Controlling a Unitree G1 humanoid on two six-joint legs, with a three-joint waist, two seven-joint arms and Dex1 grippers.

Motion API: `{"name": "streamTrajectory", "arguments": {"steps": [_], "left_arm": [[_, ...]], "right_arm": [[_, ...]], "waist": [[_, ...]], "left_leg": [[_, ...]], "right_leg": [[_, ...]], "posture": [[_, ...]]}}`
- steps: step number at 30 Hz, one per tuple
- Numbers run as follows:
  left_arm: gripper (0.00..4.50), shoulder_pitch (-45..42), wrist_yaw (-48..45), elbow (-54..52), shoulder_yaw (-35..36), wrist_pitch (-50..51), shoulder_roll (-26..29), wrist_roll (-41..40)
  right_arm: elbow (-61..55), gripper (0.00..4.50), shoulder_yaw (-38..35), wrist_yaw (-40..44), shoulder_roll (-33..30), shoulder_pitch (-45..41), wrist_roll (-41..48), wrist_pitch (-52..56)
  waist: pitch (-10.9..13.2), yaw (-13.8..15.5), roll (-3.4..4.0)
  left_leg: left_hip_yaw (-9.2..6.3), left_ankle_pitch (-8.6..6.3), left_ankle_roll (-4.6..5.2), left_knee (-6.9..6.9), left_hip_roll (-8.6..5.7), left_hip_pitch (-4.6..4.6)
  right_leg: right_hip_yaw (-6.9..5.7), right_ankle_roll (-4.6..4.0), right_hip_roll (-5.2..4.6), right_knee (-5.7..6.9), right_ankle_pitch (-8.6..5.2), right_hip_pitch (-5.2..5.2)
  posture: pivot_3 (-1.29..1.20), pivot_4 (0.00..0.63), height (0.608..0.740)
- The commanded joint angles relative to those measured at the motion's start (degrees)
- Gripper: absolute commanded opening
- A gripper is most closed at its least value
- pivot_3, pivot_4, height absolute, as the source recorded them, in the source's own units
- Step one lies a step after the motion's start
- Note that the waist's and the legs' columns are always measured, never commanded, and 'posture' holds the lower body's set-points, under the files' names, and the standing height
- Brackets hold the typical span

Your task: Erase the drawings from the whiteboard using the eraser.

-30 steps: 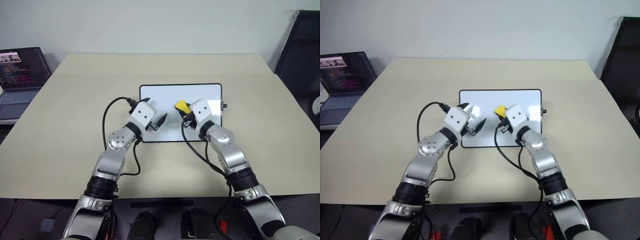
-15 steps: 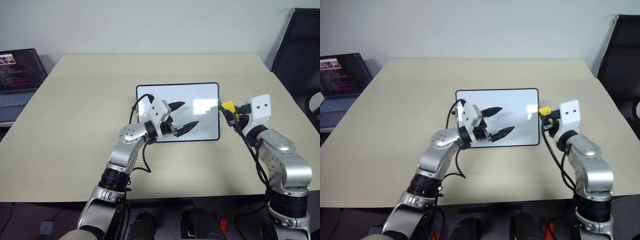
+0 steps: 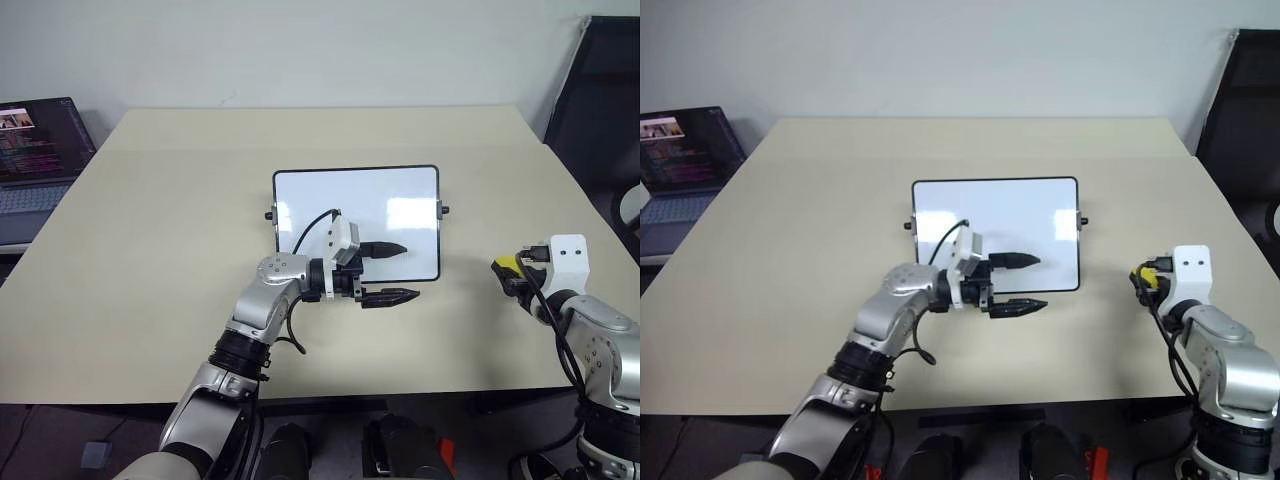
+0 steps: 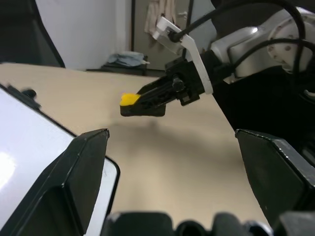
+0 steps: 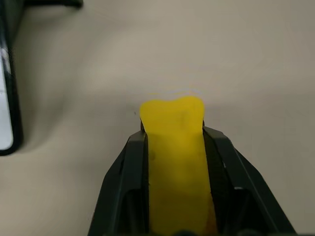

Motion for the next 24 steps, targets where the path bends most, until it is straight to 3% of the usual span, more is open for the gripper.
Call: {"name": "streamTrajectory", "arguments": {"steps": [1,24], "left_arm": [[4.5,-0.66,-1.45,1.08,-0.74,-3.17,0.09,1.48],[4.5,-0.54,-0.71,2.51,-1.11,-8.74,1.57,5.78]], "right_arm": [[0.79,1.17,-0.5,-0.1,0.92,-0.63,1.46,-2.84],[8.03,1.17,2.62,-1.17,0.37,-2.12,1.63,-8.73]], "waist": [[0.01,0.0,-0.01],[0.02,0.09,0.01]], "left_leg": [[0.0,0.0,0.0,-0.01,0.0,-0.01],[-0.01,0.0,0.0,0.0,0.0,-0.02]], "right_leg": [[0.0,0.0,0.0,-0.01,0.0,0.0],[0.0,0.01,0.0,0.0,0.0,0.0]], "posture": [[0.0,0.15,0.74],[0.0,0.15,0.74]]}}
